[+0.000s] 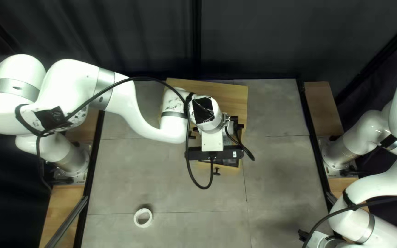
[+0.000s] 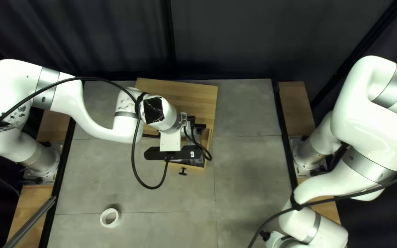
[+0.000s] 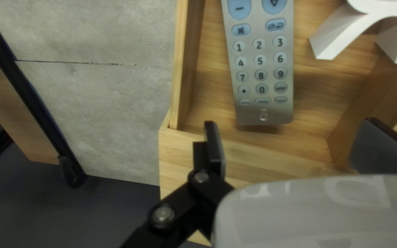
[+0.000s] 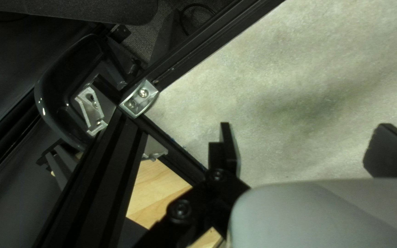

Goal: Open drawers and place objects into drawer and close

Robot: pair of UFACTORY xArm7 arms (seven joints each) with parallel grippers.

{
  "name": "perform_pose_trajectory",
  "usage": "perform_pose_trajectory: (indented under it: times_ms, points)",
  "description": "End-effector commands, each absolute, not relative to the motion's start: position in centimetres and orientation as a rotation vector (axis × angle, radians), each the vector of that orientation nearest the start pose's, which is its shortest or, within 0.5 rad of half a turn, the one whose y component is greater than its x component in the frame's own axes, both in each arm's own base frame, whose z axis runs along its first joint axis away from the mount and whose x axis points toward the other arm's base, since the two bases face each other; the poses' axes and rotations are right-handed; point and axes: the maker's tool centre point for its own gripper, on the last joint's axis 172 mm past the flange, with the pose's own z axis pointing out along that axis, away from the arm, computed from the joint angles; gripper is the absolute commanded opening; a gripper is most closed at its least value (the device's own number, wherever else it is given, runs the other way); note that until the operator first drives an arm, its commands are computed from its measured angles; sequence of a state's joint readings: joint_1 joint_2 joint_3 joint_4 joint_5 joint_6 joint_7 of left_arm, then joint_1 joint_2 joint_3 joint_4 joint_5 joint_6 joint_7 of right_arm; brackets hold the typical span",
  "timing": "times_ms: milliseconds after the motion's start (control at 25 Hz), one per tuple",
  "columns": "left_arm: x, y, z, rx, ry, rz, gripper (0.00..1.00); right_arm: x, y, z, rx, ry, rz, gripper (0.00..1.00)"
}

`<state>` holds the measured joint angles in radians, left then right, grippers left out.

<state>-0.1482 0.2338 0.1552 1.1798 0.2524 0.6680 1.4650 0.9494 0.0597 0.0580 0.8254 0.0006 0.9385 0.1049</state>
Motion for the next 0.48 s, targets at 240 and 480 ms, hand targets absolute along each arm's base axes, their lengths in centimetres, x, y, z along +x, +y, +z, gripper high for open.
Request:
perform_pose_trajectory:
  times_ms: [240, 480]
  points:
    - [61.4, 2.6, 15.9, -1.859, 2.104, -0.136, 1.0, 20.9, 33.2, 8.5, -2.898, -1.404, 0.24, 1.0]
    - [61.4, 2.7, 14.9, -1.864, 2.104, -0.126, 1.0, 20.9, 33.2, 8.5, -2.898, -1.404, 0.24, 1.0]
